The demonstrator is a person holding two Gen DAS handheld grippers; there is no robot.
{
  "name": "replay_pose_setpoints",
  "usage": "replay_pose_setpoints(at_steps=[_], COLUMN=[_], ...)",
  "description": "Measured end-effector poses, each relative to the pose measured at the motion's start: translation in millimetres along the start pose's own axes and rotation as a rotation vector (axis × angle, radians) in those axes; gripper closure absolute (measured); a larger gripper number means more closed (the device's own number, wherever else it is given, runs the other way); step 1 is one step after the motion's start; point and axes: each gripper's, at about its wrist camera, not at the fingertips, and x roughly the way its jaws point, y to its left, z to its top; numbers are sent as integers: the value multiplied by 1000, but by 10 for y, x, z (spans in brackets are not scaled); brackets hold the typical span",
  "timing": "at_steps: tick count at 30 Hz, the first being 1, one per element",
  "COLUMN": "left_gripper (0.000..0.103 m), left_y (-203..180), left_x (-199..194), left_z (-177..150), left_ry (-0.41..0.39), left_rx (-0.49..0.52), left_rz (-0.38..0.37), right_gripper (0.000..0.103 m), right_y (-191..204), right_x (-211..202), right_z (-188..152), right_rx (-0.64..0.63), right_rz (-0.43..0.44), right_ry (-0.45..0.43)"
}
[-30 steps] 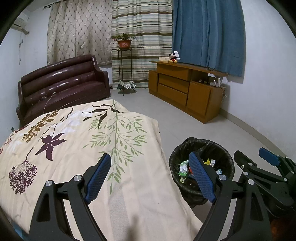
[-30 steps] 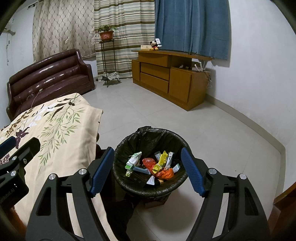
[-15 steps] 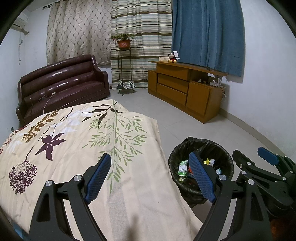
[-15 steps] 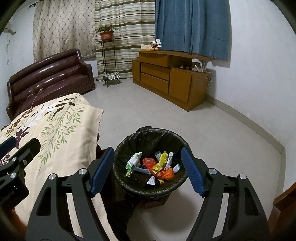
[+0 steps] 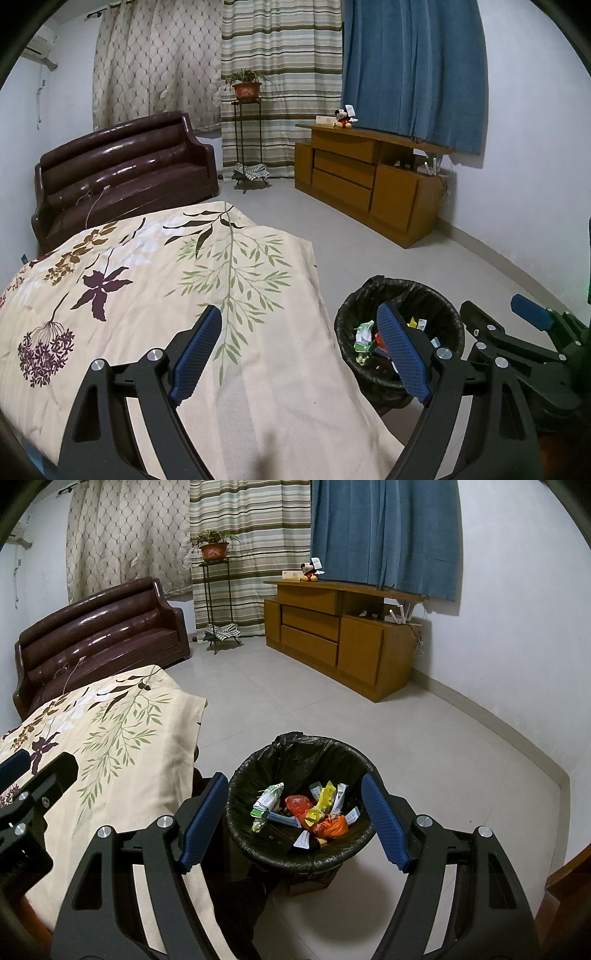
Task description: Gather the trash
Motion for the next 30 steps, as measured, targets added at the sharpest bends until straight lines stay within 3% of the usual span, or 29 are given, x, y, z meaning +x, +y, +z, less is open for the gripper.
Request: replay_pose_setpoints(at_steps=[25, 30], left_gripper=[18, 18], left_y=[4, 9], left_x=[-113, -114], left_z=[23, 28], left_ry=[-30, -38], left_rx=[-3, 6], left_rz=[-43, -18], right_gripper=[30, 30], right_y=[14, 12], right_x=[1, 5], right_z=[-10, -10], right_rx=[-1, -1], right_rz=[0, -1], right_ry=[0, -1])
